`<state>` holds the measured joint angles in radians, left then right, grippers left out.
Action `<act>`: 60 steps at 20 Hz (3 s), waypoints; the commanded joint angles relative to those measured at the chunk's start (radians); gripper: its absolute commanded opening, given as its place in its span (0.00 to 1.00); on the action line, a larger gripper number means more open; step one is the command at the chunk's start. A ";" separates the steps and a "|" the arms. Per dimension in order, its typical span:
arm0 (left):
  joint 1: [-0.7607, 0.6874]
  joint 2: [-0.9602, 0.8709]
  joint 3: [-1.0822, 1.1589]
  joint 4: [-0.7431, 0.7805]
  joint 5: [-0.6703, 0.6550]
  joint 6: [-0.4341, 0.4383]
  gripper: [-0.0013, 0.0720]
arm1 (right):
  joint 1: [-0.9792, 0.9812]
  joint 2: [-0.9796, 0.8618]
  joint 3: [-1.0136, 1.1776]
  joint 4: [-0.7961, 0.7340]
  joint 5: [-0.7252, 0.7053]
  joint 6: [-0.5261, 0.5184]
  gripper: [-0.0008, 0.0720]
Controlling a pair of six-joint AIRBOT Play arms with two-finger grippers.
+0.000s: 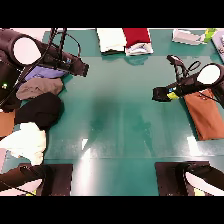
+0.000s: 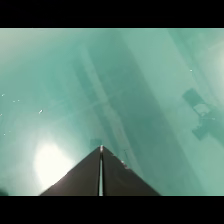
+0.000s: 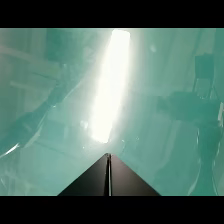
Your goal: Fold the shirts.
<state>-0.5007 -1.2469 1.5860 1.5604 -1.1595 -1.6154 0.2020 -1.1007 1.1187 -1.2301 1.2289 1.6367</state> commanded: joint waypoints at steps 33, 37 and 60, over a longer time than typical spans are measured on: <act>0.535 -0.552 0.001 0.237 0.425 -0.093 0.86 | 0.002 -0.001 0.000 0.001 -0.029 0.000 0.04; 0.538 -0.594 0.002 0.232 0.470 -0.086 0.86 | 0.002 -0.001 0.001 0.009 -0.045 0.000 0.04; -0.095 0.137 0.266 0.146 -0.020 0.080 0.05 | 0.001 -0.001 0.752 -0.003 -0.037 -0.006 0.04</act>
<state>-0.4480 -1.1206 1.8763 1.7649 -1.0561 -1.5505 0.2031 -1.1011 1.7977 -1.2327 1.1896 1.6314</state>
